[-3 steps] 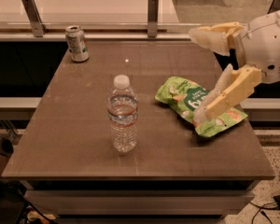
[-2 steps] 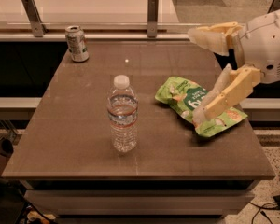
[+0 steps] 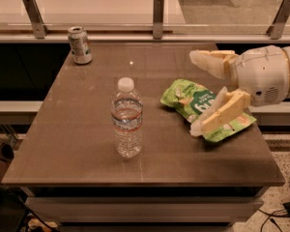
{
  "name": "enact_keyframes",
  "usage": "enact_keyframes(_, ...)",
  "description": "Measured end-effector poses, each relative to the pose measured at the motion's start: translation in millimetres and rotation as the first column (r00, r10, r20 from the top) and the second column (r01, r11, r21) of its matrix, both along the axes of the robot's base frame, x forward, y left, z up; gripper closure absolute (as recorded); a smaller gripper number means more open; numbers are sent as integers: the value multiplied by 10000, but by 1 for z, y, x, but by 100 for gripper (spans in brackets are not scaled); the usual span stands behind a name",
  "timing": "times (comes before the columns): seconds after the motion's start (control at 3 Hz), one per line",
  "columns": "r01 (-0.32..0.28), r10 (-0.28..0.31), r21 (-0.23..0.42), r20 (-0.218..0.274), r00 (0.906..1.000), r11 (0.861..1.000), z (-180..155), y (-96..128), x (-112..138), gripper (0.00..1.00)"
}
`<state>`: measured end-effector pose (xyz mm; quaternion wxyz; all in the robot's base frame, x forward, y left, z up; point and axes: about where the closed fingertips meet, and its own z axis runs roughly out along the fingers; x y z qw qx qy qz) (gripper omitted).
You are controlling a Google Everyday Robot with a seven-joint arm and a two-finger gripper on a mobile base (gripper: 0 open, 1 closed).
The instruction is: Move water bottle near 7up can
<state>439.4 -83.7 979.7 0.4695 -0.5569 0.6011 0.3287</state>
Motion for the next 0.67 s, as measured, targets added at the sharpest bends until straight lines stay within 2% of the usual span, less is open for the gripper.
enact_keyframes(0.67, -140, 204, 1273, -494, 9986, 9918, -35, 15, 14, 0)
